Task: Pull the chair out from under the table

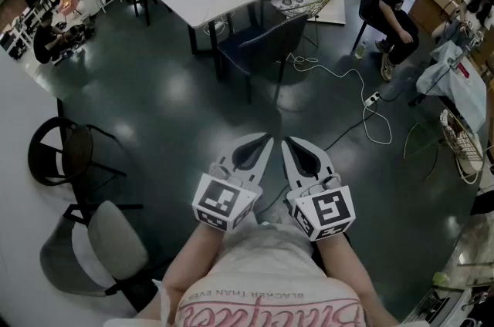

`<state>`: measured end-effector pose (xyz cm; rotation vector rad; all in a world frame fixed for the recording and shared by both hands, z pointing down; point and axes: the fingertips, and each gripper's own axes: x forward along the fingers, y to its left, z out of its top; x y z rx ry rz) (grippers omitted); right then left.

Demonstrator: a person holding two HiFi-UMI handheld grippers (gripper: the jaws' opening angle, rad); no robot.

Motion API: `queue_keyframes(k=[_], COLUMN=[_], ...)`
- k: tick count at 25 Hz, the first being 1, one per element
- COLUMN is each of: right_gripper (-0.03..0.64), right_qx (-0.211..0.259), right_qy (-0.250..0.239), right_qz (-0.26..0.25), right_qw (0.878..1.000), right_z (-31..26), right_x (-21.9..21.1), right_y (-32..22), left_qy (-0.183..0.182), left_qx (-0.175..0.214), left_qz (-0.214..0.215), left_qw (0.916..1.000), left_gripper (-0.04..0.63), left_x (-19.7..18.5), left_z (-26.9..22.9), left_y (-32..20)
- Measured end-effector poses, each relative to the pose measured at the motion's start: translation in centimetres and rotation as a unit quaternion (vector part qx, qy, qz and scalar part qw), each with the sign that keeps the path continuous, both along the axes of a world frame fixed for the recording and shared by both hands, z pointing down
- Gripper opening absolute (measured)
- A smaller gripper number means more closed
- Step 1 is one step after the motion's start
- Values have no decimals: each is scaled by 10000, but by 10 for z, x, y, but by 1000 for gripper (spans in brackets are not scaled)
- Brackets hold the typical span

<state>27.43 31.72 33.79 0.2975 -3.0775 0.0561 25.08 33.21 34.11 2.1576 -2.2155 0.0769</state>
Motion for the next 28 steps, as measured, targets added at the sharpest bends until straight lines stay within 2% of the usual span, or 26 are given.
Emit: queue_keyframes(k=[14, 19, 28], right_gripper=[5, 5, 5], right_qx=[-58, -125, -200], right_qy=[189, 203, 442], right_qz=[101, 171, 401], right_qw=[9998, 9996, 9980], right_z=[20, 24, 31], right_x=[-36, -66, -145], right_y=[-51, -79, -135], left_qy=[167, 255, 348], left_qx=[-70, -90, -111], left_qz=[159, 220, 338], left_qw=[9997, 9994, 9988], left_gripper=[5, 5, 5], left_x=[-33, -65, -149], left_z=[16, 19, 19], left_y=[-56, -85, -143])
